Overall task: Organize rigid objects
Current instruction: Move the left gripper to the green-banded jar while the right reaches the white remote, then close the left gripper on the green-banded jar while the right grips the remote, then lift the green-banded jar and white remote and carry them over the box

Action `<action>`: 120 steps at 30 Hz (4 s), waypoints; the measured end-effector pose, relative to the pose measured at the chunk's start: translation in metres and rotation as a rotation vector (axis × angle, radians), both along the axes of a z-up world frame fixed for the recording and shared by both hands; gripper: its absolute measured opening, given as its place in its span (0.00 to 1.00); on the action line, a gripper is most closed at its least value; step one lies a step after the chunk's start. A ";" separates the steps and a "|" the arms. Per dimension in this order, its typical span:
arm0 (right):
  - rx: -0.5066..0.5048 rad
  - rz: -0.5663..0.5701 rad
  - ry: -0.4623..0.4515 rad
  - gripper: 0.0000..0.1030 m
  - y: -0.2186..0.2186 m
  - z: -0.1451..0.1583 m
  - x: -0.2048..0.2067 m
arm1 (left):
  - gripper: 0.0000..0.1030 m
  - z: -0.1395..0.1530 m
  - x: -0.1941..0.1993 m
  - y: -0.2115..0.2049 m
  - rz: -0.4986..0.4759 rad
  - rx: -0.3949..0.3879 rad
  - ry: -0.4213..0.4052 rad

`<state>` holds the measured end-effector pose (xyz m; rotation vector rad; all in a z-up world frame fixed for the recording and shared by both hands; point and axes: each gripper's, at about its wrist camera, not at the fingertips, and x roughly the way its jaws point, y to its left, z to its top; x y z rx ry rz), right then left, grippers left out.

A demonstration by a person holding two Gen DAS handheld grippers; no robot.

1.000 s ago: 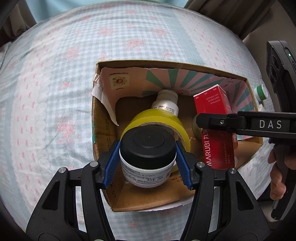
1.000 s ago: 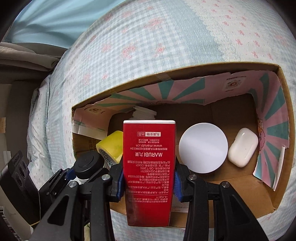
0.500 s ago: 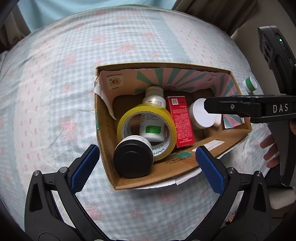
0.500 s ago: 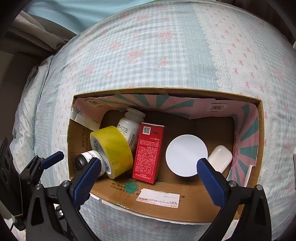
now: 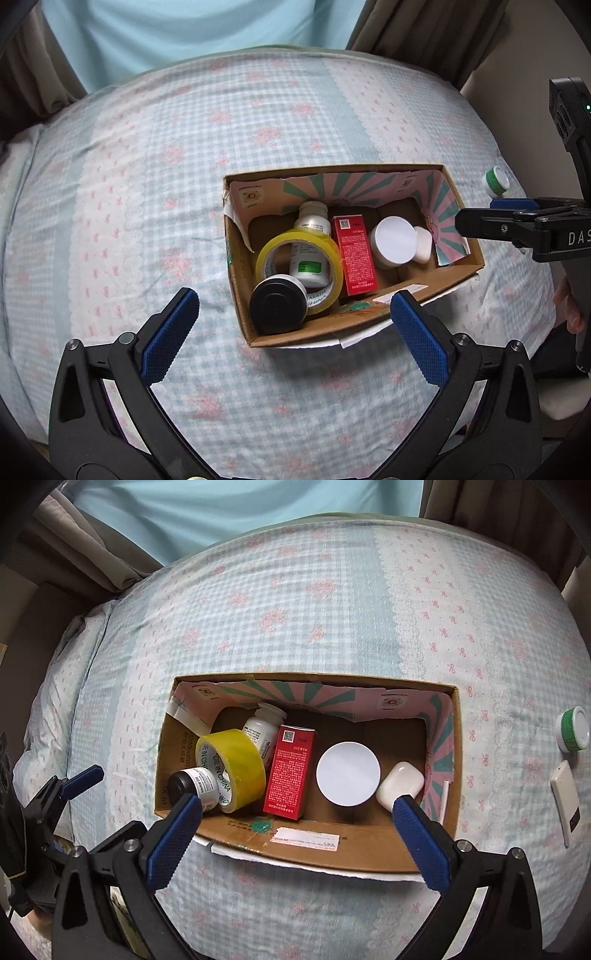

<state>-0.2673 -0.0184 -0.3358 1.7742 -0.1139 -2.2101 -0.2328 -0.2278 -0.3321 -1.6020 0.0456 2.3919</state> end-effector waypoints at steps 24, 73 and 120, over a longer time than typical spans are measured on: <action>0.221 -0.120 0.158 1.00 0.238 0.108 0.105 | 1.00 0.095 -0.005 0.198 -0.296 -0.008 0.130; 0.231 0.328 0.100 0.62 0.404 -0.168 0.004 | 0.68 -0.168 -0.121 0.650 -1.005 -0.282 -0.097; 0.352 0.424 0.140 0.52 0.339 -0.037 0.045 | 0.66 -0.007 -0.139 0.549 -0.806 -0.123 0.013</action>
